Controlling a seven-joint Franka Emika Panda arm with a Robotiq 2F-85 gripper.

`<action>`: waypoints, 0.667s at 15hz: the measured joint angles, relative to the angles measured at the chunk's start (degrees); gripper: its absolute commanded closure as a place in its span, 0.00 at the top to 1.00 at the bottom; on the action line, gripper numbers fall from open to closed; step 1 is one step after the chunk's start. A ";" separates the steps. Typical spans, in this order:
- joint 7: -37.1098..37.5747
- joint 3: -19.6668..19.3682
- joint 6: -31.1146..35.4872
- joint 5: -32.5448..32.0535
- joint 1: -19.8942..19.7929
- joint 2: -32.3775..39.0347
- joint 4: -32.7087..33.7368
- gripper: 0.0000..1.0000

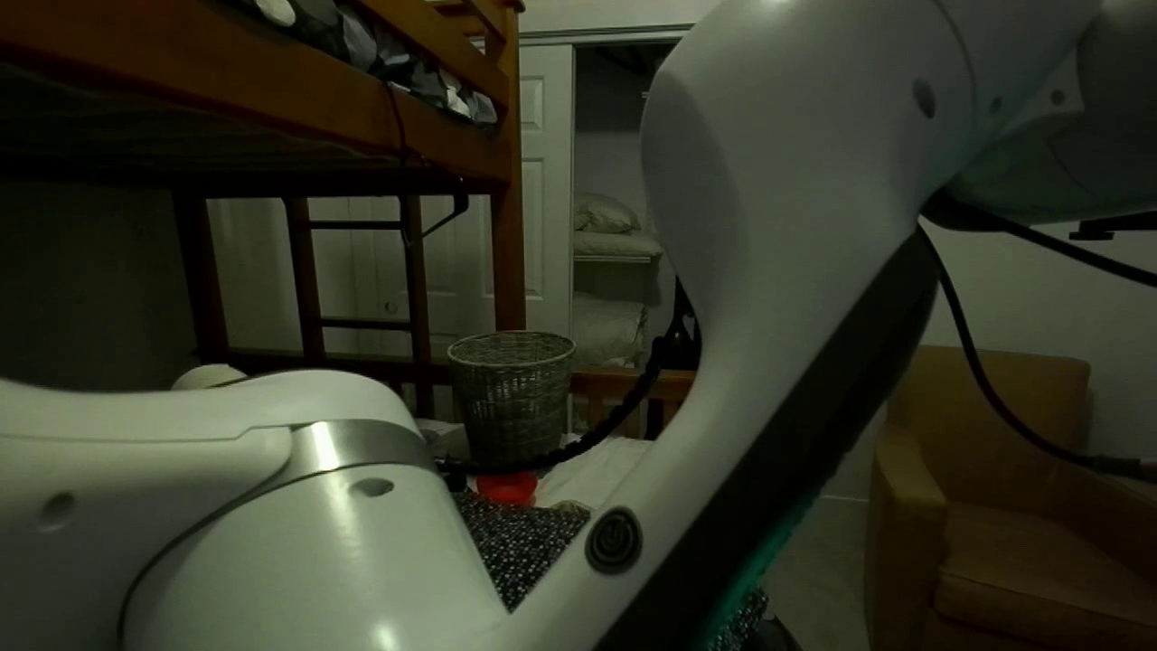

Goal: Put the teddy bear on the top shelf of the rack

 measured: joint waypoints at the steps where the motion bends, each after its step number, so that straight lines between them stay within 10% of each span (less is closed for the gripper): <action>1: 0.00 0.03 0.00 0.03 0.00 0.00 0.01 0.00; 10: -0.90 2.00 6.59 1.78 -0.87 -4.54 -3.03 0.03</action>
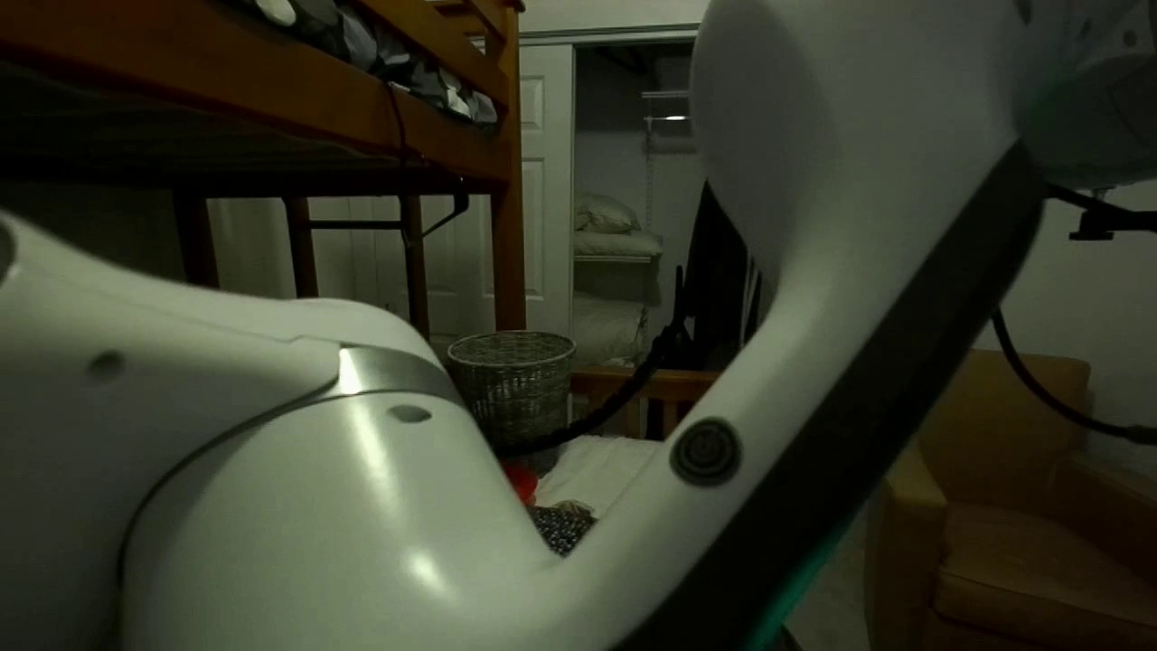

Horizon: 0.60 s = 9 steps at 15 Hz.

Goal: Put the teddy bear on the top shelf of the rack

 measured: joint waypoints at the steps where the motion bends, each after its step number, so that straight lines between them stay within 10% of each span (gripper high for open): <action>1: -2.05 1.24 2.65 2.31 -0.97 -1.44 -1.58 0.03; 9: -22.61 13.40 3.86 34.57 -10.82 -14.34 -12.30 0.03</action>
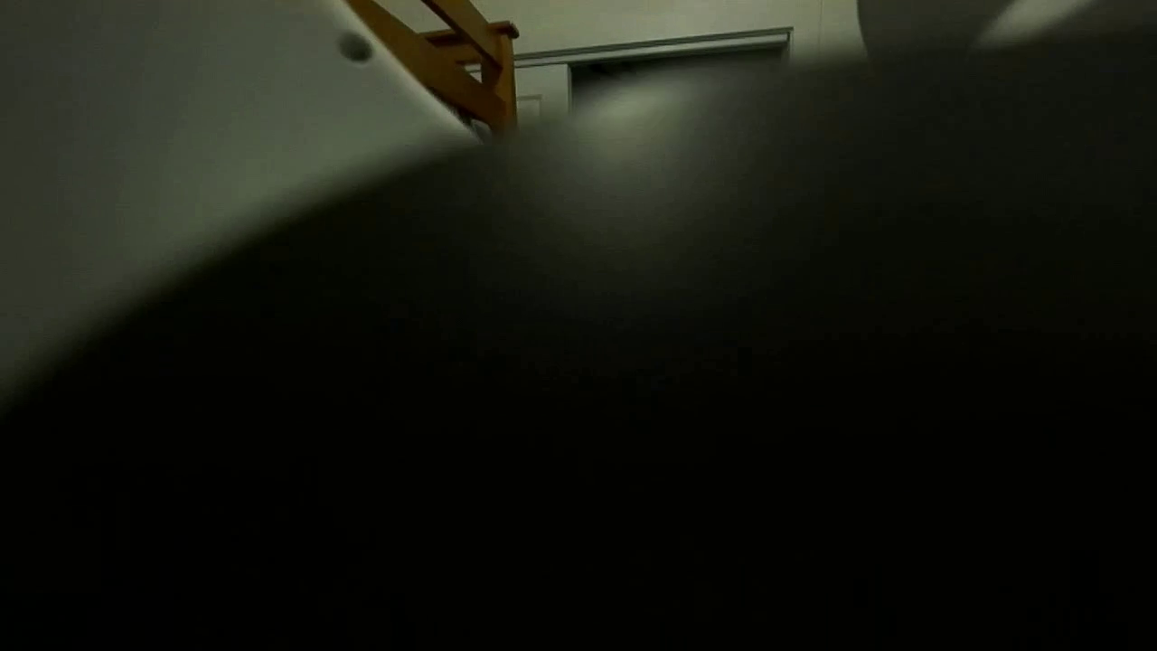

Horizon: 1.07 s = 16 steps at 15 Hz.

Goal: Put the teddy bear on the top shelf of the rack

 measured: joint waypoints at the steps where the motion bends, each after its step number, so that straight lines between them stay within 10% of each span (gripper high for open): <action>1: -0.11 0.16 -0.10 2.10 -0.94 -2.11 -1.59 0.03; 10: 10.60 -4.04 -6.26 5.20 -5.60 -24.34 -12.32 0.10; 16: 10.87 -4.82 1.12 3.23 -5.62 -22.02 -11.92 0.03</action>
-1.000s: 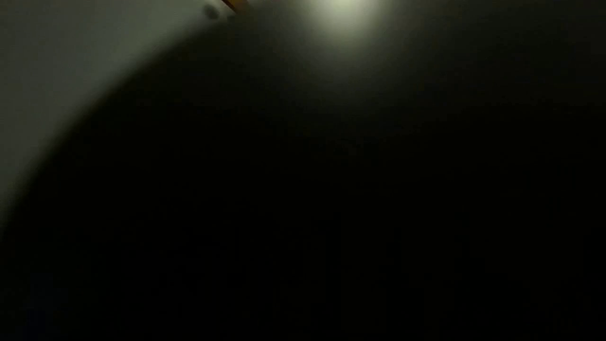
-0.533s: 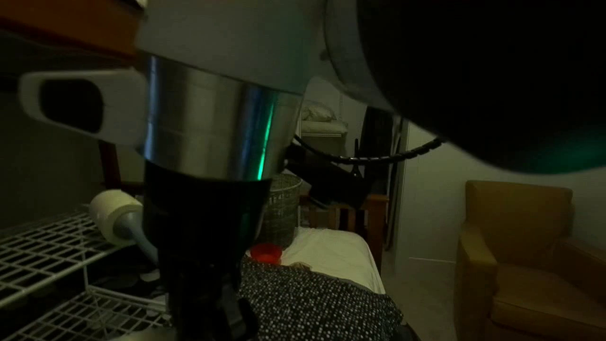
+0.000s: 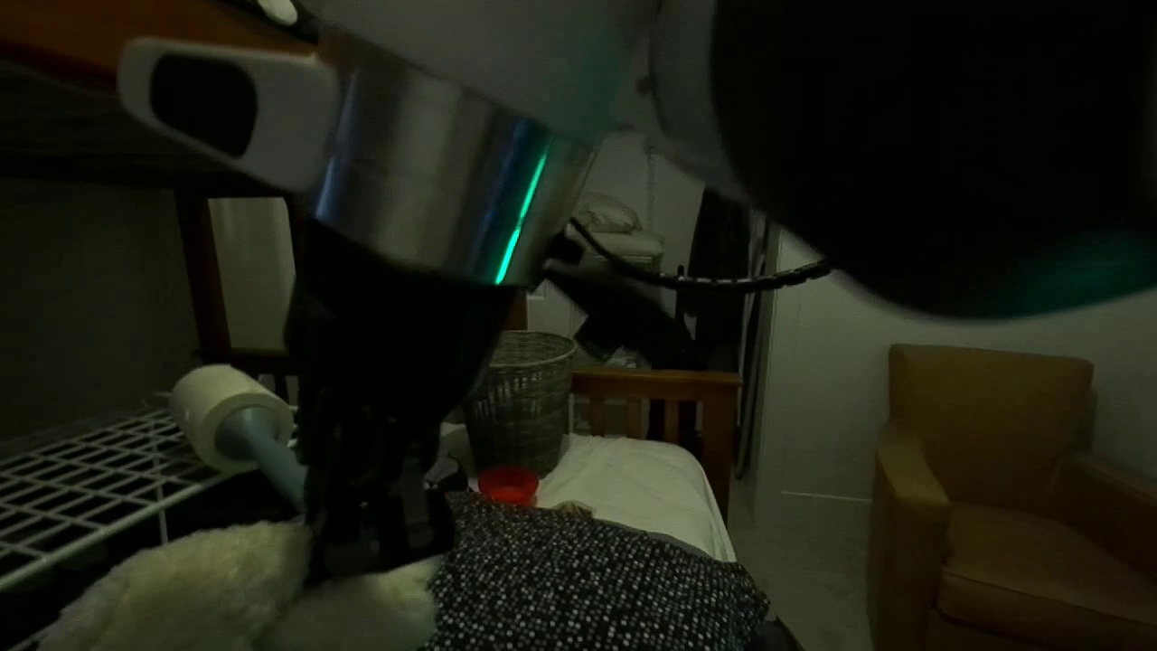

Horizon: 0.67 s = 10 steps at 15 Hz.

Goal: Put the teddy bear on the top shelf of the rack

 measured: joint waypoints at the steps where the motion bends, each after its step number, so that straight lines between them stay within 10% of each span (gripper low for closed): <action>1: 0.37 -0.24 3.73 -2.07 -0.43 1.51 0.48 0.03; 6: 2.43 -1.23 18.27 -9.14 -2.06 8.48 4.90 0.03; 10: -6.96 0.05 25.80 -1.07 -1.55 14.70 9.36 0.03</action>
